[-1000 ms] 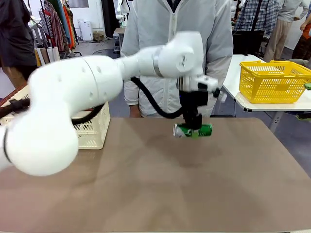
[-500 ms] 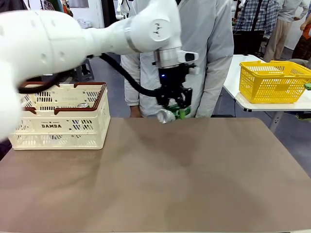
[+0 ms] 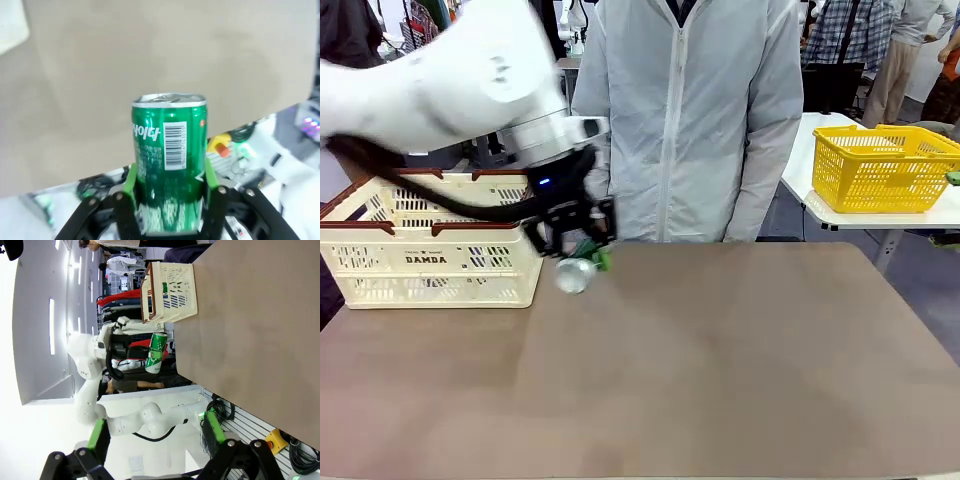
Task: Place the drinks into the Shopping basket.
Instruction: Pick up one drink and place it into the Shopping basket.
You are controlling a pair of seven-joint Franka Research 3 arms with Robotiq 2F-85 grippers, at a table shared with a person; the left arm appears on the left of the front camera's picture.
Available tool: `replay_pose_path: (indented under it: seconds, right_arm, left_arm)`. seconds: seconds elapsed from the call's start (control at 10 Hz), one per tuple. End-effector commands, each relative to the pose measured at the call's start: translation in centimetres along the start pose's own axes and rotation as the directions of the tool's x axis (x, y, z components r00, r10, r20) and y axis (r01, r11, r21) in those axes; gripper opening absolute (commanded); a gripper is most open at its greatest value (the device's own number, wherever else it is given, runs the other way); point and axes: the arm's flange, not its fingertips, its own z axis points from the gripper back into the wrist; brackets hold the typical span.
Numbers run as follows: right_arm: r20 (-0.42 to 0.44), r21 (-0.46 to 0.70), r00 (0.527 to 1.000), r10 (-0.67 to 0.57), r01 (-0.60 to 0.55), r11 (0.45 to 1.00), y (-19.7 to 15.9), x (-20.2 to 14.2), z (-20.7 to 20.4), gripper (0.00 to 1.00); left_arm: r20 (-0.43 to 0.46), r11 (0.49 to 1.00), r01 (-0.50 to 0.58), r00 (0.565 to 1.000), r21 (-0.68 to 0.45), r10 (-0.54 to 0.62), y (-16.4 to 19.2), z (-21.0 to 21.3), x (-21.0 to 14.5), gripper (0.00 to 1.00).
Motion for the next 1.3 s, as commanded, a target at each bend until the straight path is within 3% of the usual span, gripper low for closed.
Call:
replay_pose_path:
  seconds: [0.0, 0.1, 0.2, 0.7, 0.8, 1.0, 1.1, 1.2]
  right_arm:
    - [-0.009, -0.004, 1.0, -0.015, 0.015, 1.0, 0.4, -0.1, 0.1, 1.0]
    - [-0.009, -0.004, 1.0, -0.015, 0.015, 1.0, 0.4, -0.1, 0.1, 1.0]
    - [-0.009, -0.004, 1.0, -0.015, 0.015, 1.0, 0.4, -0.1, 0.1, 1.0]
    - [-0.009, -0.004, 1.0, -0.015, 0.015, 1.0, 0.4, -0.1, 0.1, 1.0]
    - [-0.009, -0.004, 1.0, -0.015, 0.015, 1.0, 0.4, -0.1, 0.1, 1.0]
    - [-0.009, -0.004, 1.0, -0.015, 0.015, 1.0, 0.4, -0.1, 0.1, 1.0]
    - [-0.009, -0.004, 1.0, -0.015, 0.015, 1.0, 0.4, -0.1, 0.1, 1.0]
    - [-0.009, -0.004, 1.0, -0.015, 0.015, 1.0, 0.4, -0.1, 0.1, 1.0]
  left_arm:
    - [0.079, 0.996, 0.081, 0.994, -0.025, -0.079, 4.0, -2.1, -2.2, 0.0]
    - [0.054, 0.978, 0.206, 0.977, 0.043, -0.208, 3.1, -2.4, 0.0, 0.0]
    - [0.037, 1.0, 0.008, 0.999, -0.014, -0.008, 3.2, -0.6, -1.5, 0.0]
    - [0.04, 1.0, 0.026, 0.999, -0.002, -0.026, 3.7, -1.3, -1.7, 0.0]
    - [0.072, 0.999, 0.029, 0.997, -0.017, -0.027, 4.4, 0.6, 0.6, 0.0]
    - [0.185, 0.994, -0.01, 0.982, -0.106, 0.029, 9.8, 8.0, 4.6, 0.0]
    - [0.194, 0.983, 0.017, 0.981, -0.185, 0.02, 12.4, 11.7, 5.8, 0.0]
    - [0.251, 0.982, 0.005, 0.967, -0.19, 0.044, 15.1, 14.7, 6.7, 0.0]
